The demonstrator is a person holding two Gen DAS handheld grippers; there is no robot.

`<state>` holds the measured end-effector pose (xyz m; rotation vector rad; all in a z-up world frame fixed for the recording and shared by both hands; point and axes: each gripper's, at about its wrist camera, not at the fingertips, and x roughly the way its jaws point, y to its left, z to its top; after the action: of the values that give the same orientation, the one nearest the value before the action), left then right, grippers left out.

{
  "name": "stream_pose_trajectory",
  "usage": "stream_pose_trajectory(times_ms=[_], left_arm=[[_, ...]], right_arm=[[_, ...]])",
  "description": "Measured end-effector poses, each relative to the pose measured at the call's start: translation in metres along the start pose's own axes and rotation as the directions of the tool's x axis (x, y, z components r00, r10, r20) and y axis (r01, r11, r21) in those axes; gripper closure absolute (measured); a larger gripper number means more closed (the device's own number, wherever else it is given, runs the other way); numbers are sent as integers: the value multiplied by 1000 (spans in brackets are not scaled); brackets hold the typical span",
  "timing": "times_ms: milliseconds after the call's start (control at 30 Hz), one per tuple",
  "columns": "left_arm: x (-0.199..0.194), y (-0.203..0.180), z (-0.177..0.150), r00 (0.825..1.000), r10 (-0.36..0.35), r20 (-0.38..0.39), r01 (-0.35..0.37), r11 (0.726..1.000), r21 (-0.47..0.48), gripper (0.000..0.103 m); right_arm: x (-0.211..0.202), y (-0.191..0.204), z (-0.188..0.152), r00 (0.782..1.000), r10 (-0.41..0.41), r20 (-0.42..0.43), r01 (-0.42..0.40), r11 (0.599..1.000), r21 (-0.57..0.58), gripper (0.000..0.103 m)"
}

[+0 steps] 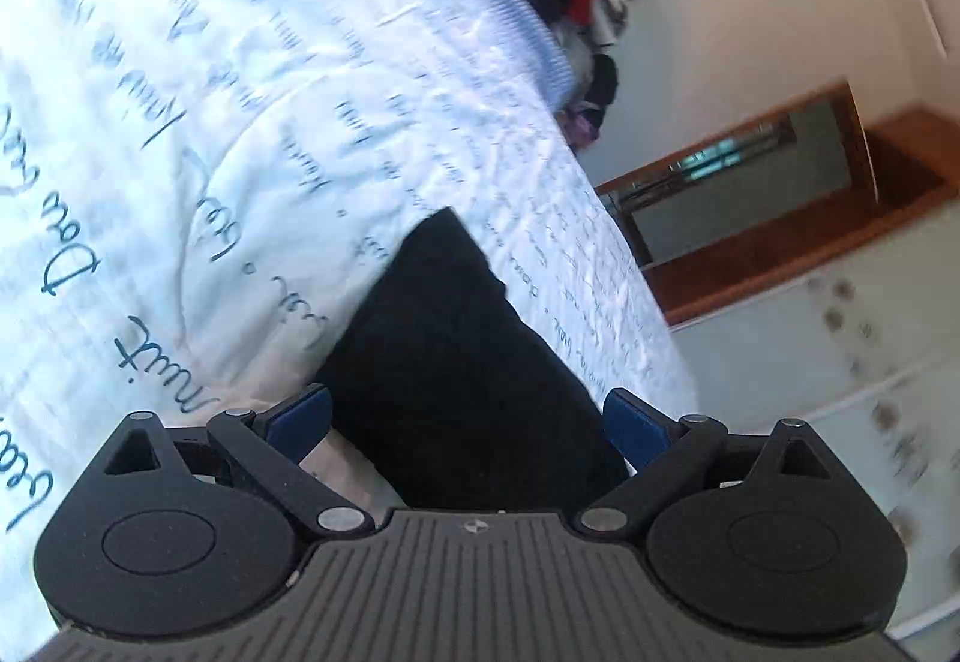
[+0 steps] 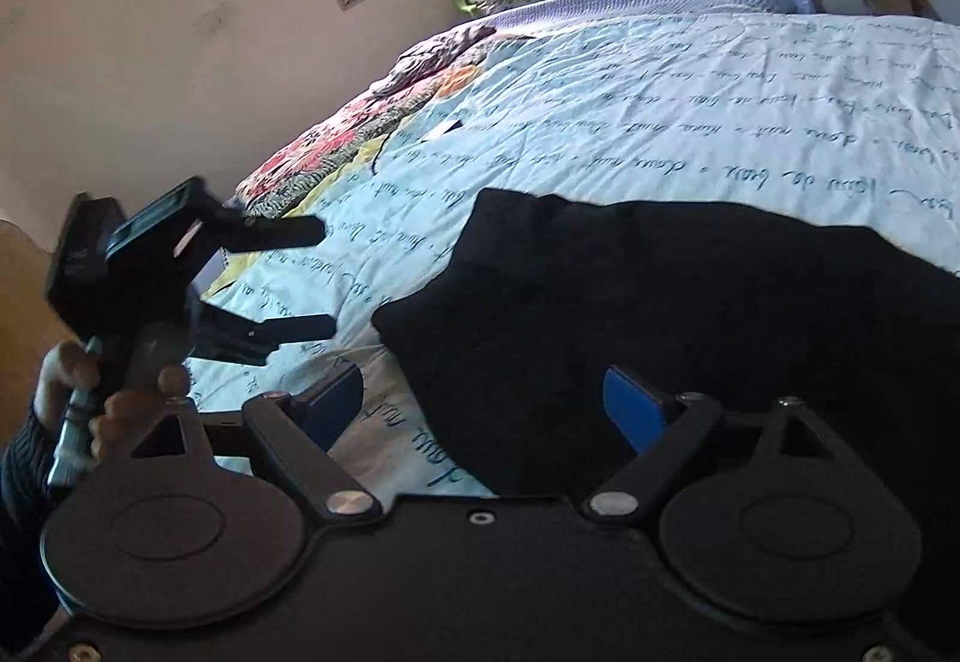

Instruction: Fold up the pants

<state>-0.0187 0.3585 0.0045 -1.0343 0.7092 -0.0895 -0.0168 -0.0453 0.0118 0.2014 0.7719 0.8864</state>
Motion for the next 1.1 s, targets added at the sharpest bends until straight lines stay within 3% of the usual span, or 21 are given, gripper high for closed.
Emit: stream_pose_trajectory(times_ms=[167,233,433,500,567,633,700,767,867,933,1000,1067,1100], left_arm=[[24,27,24,996,-28,-82,19,994,-108,6],[36,31,23,993,-30,-117,18,995,-101,7],[46,33,23,993,-44,-113,35,996,-81,7],[42,34,20,993,-55,-109,46,995,-84,6],[41,37,17,993,-60,-104,51,995,-88,6],[40,37,14,993,-62,-101,54,995,-85,6],[37,35,12,993,-56,-100,48,996,-79,6],[36,33,10,993,-52,-103,45,997,-67,6],[36,31,9,994,-42,-106,37,998,-50,6],[38,32,8,994,-39,-103,34,998,-52,6],[37,32,7,994,-39,-98,34,998,-52,6],[36,32,7,994,-40,-98,36,998,-44,6],[36,31,6,994,-41,-98,37,998,-44,6]], right_arm=[[2,5,-8,999,25,-29,-25,1000,14,14],[1,6,-10,999,20,-33,-19,1000,22,14],[8,9,-11,999,-11,-46,12,1000,23,14],[12,14,-11,999,12,-47,-11,1000,22,14],[17,15,-11,995,92,-48,-88,993,80,14],[26,0,-16,972,232,-33,-214,936,279,14],[38,-21,-26,947,323,6,-284,824,491,14],[45,-33,-35,936,350,48,-306,735,605,14],[49,-37,-43,936,340,90,-302,648,700,14],[58,-30,-44,931,357,80,-298,611,734,14],[68,-20,-45,934,353,52,-268,599,755,14],[75,-14,-45,960,274,47,-208,598,774,14],[77,-14,-47,970,235,66,-194,576,794,14]])
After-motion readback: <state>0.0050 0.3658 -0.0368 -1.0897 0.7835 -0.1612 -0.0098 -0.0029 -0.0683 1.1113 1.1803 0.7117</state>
